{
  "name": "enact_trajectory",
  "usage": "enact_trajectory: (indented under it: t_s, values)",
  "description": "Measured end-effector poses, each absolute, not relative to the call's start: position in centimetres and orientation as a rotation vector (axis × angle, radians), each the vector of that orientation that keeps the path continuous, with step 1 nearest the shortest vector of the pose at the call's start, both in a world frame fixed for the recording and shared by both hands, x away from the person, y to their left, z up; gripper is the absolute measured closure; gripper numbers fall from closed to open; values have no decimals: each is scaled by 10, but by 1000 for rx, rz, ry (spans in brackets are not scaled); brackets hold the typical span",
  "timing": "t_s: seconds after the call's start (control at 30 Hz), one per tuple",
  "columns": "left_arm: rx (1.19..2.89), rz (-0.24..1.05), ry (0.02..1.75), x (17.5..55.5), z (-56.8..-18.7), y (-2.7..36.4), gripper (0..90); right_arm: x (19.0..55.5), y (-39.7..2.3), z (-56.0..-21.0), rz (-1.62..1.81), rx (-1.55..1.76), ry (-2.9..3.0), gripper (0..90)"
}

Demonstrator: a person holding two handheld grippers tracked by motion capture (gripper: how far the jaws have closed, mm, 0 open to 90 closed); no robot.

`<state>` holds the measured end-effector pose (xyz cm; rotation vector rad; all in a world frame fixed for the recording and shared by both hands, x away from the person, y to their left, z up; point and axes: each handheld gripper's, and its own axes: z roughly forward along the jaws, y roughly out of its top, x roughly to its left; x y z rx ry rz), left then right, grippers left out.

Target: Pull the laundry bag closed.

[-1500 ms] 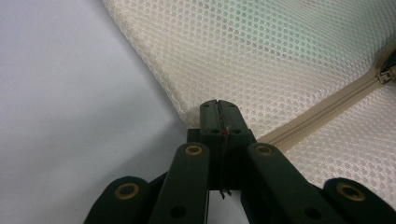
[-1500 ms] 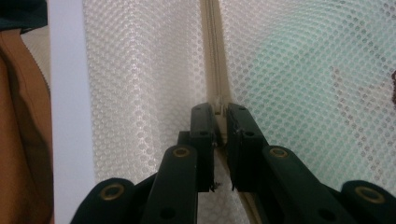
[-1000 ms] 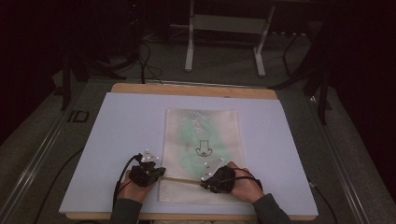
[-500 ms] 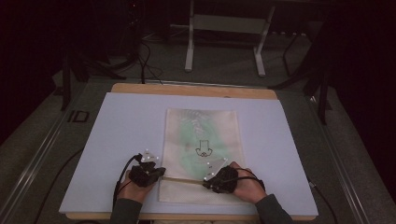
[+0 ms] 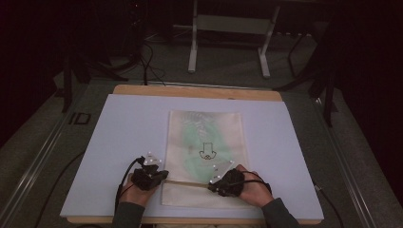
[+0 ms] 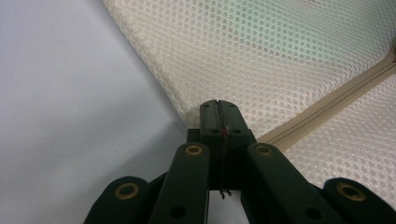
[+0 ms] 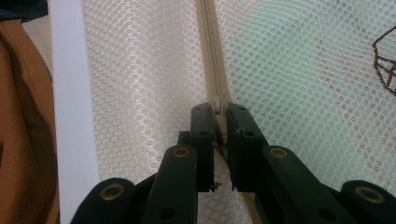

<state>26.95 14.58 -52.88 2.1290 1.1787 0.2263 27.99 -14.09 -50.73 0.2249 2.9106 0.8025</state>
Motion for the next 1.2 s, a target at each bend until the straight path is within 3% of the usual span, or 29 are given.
enact_trajectory:
  t_s: [1.2]
  values:
    - [2132,228,1179,269,-529,146,895,280,-164,-504,798,279,2907,823]
